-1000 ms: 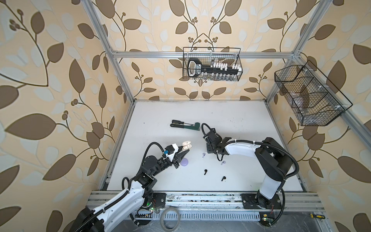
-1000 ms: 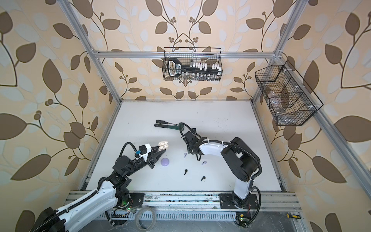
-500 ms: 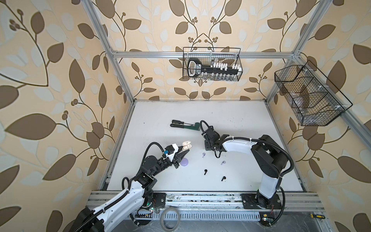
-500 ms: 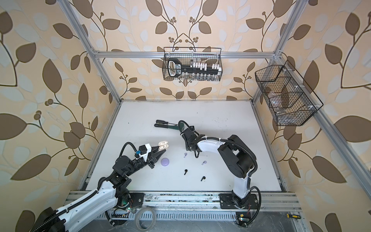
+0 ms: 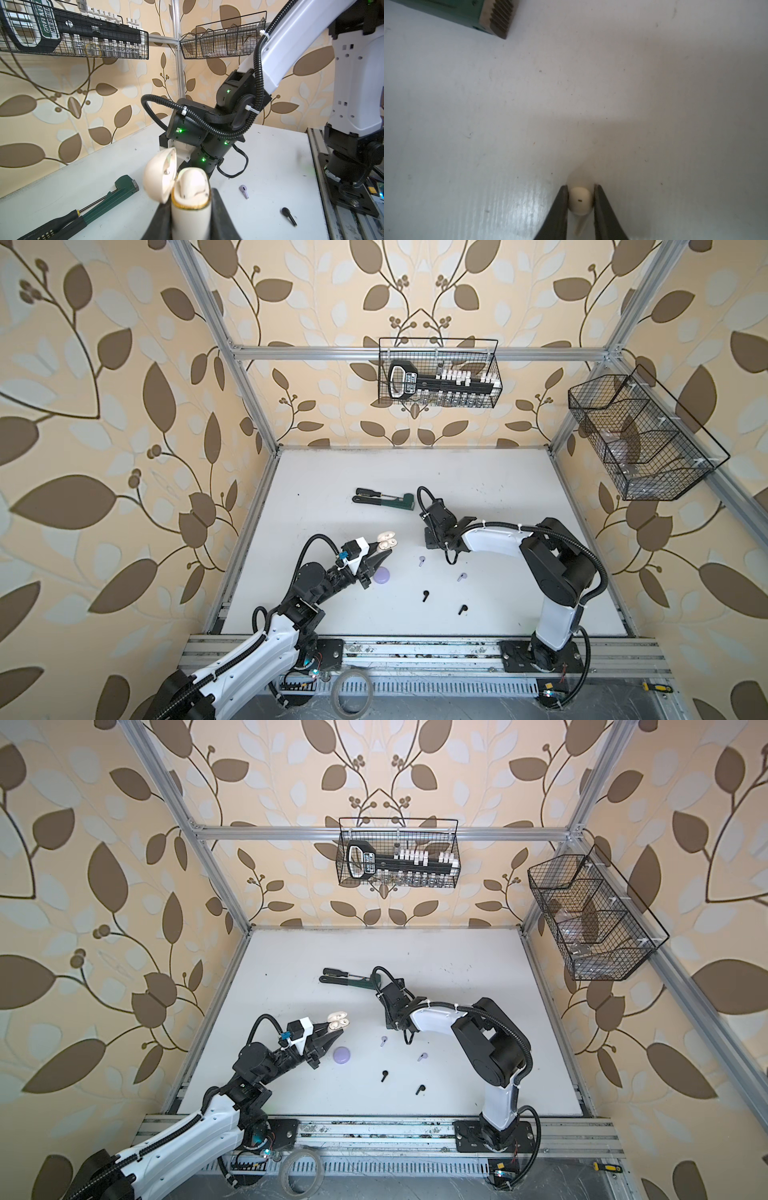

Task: Insert wireless bluetooth earbuds into charging case
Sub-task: Pick up the wireless bluetooth earbud from the center of the table.

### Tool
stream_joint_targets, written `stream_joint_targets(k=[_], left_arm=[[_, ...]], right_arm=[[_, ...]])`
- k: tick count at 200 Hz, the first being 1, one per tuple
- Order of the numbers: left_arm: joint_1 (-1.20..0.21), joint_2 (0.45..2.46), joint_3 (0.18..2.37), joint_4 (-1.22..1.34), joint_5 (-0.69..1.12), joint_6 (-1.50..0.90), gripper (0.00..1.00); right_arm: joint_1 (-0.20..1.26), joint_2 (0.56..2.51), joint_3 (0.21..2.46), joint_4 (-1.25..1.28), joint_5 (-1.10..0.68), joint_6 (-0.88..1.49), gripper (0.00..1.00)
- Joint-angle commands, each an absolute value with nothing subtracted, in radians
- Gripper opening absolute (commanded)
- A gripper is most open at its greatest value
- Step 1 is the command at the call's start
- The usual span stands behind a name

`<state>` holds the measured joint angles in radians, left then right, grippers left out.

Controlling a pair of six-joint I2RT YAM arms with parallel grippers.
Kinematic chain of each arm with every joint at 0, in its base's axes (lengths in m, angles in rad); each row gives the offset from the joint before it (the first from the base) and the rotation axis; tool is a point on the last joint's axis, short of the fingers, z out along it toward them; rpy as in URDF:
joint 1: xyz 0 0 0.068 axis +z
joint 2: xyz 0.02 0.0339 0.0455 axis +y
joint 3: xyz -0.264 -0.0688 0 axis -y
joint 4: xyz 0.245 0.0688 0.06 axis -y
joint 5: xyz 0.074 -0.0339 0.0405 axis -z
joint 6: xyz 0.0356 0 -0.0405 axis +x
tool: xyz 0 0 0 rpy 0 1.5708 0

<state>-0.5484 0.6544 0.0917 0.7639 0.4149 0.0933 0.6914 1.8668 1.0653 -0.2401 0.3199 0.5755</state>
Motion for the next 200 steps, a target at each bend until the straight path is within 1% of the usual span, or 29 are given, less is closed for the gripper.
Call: stream_joint_targets(k=[1,55,86,118,159,200], left_arm=[[-0.544,0.649,0.092,0.794,0.434,0.088,0.0],[-0.545,0.652,0.092,0.797,0.437,0.088,0.0],[-0.544,0.708,0.107,0.804,0.439,0.091,0.0],[-0.544,0.85,0.144,0.826,0.435,0.09,0.0],[-0.545,1.096,0.187,0.955,0.45,0.083,0.0],[-0.546,1.316,0.252,1.098,0.503,0.026,0.0]], right_arm=[[0.69,1.902,1.04,-0.265,0.298,0.579,0.2],[0.69,1.882,1.012,-0.248,0.3,0.592,0.17],[0.691,1.862,0.987,-0.224,0.302,0.612,0.14],[0.691,1.825,0.943,-0.175,0.299,0.644,0.14],[0.693,1.764,0.904,-0.144,0.32,0.673,0.13],[0.695,1.707,0.861,-0.108,0.346,0.702,0.11]])
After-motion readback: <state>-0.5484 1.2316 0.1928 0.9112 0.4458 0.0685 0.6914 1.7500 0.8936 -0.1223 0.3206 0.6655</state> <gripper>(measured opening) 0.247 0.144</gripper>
